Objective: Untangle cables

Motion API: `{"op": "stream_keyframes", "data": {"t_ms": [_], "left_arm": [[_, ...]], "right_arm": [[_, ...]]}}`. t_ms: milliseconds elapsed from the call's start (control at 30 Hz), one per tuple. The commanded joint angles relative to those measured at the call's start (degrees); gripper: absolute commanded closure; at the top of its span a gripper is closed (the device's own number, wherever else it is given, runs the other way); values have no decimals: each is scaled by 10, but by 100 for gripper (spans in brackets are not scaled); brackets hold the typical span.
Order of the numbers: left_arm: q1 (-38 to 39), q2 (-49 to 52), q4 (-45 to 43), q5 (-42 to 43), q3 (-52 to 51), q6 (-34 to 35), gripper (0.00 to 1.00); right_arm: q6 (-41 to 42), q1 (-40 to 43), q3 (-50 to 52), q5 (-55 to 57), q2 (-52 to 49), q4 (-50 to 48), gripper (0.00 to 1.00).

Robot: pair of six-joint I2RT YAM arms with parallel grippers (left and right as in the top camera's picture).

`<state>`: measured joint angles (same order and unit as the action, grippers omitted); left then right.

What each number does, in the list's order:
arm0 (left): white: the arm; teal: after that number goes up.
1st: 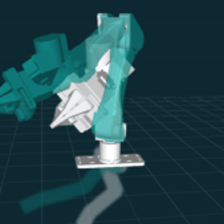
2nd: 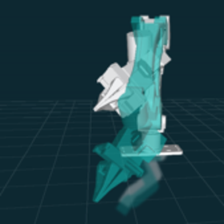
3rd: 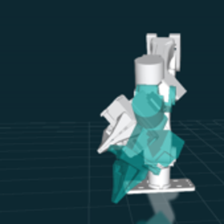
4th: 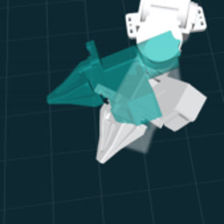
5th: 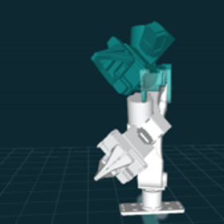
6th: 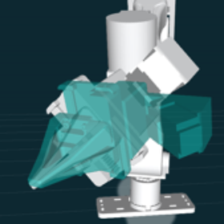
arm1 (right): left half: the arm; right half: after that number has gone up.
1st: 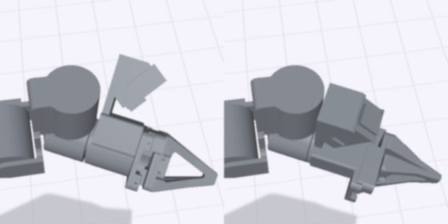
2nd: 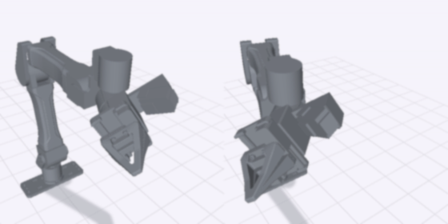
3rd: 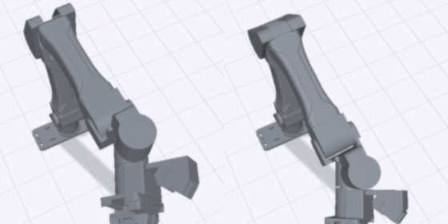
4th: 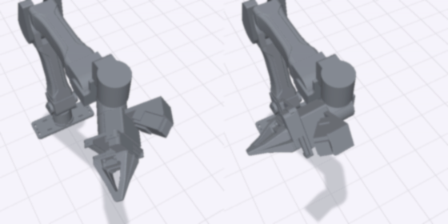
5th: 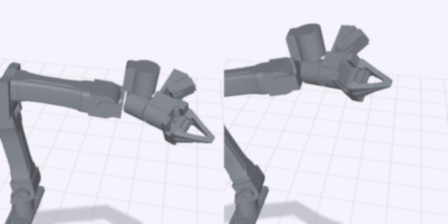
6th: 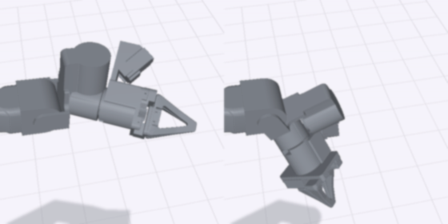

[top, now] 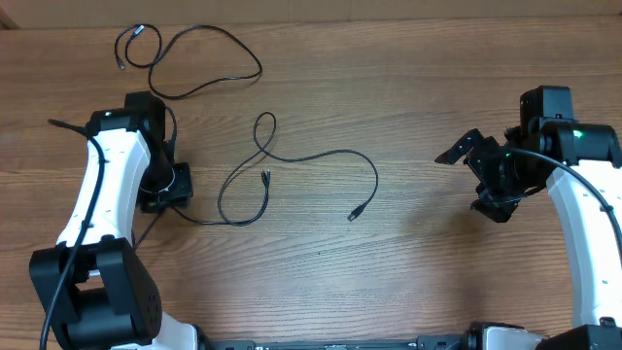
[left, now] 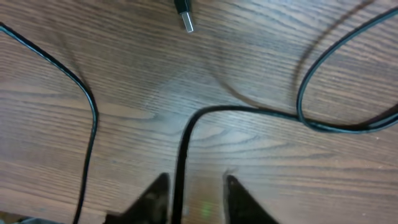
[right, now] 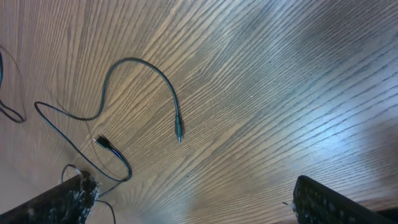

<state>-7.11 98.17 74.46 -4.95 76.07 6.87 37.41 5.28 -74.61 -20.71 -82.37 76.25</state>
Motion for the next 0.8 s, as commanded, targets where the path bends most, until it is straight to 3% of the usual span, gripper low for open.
{"op": "stream_keyframes", "data": {"t_ms": [0,167,267,367,633,767], "left_arm": [[0,0,-2,4,0,-4,96],[0,0,64,5,72,27,96],[0,0,157,9,200,59,96],[0,-5,224,69,367,59,96],[0,-38,205,294,702,56,96],[0,-48,198,325,789,56,96]], "right_arm": [[-4,3,-3,3,-1,-1,0],[-4,3,-3,3,-1,-1,0],[-4,3,-3,3,-1,-1,0],[-4,3,-3,3,-1,-1,0],[-4,3,-3,3,-1,-1,0],[-4,3,-3,3,-1,-1,0]]}}
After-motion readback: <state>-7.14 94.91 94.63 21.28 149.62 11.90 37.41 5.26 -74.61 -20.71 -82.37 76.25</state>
